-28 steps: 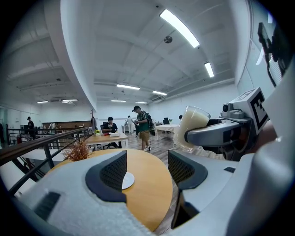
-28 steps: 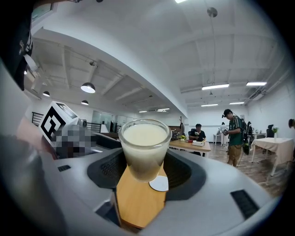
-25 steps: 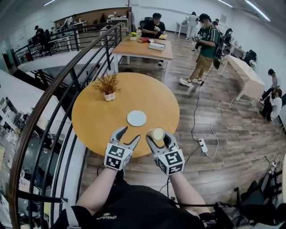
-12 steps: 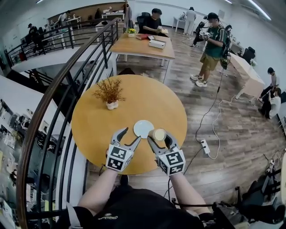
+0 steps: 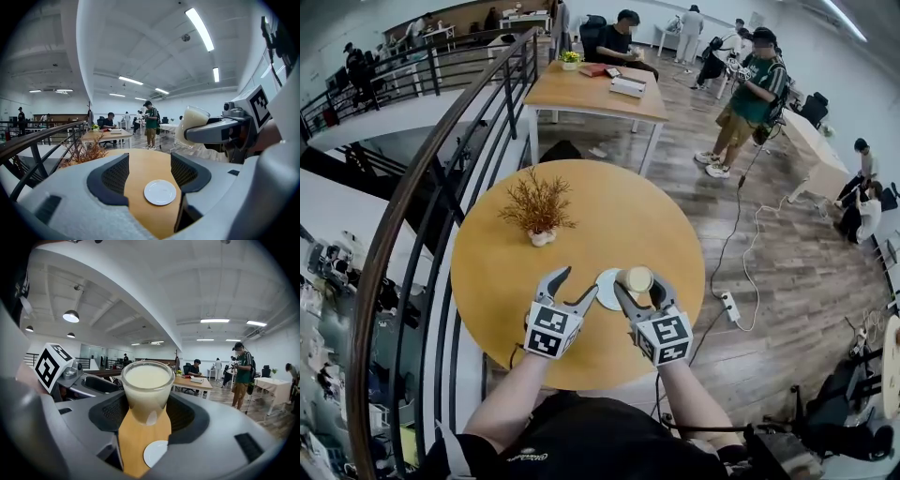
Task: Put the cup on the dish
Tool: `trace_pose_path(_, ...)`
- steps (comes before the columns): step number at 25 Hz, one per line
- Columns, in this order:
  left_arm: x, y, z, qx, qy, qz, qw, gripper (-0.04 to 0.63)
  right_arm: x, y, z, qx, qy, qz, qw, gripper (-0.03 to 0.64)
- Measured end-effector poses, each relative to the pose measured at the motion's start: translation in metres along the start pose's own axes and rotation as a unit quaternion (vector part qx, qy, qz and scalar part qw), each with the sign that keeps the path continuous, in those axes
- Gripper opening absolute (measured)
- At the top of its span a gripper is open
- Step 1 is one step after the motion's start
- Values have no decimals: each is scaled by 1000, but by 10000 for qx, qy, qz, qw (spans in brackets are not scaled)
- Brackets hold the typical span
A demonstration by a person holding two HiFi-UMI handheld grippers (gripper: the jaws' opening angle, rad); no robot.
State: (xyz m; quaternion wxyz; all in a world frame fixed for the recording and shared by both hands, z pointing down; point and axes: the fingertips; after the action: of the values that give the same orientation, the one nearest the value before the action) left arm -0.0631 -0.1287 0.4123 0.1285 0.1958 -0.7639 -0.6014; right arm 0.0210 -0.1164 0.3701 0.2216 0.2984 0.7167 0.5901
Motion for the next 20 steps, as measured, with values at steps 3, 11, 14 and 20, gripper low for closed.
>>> trace_pose_path(3, 16, 1, -8, 35, 150, 49, 9999, 282, -4, -5, -20, 48, 123, -10, 9999, 249)
trace_pose_path(11, 41, 2, -33, 91, 434, 134, 9989, 282, -21, -8, -39, 182, 571, -105, 9981, 249)
trace_pose_path(14, 38, 6, -39, 108, 543, 129, 9984, 282, -25, -4, -41, 195, 643, -138, 9976, 249)
trace_pose_path(20, 27, 0, -42, 95, 597, 57, 9982, 282, -32, -2, -38, 160, 616, -134, 9979, 249)
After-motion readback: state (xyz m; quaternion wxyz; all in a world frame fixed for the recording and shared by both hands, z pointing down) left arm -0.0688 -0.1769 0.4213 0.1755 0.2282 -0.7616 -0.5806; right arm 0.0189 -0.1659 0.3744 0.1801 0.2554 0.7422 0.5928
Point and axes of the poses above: the fingertips, and each gripper's own axes: z backward along the fingers, x to its left, y out of its underside, and after that the axes turned 11 degrees about -y, right-handed
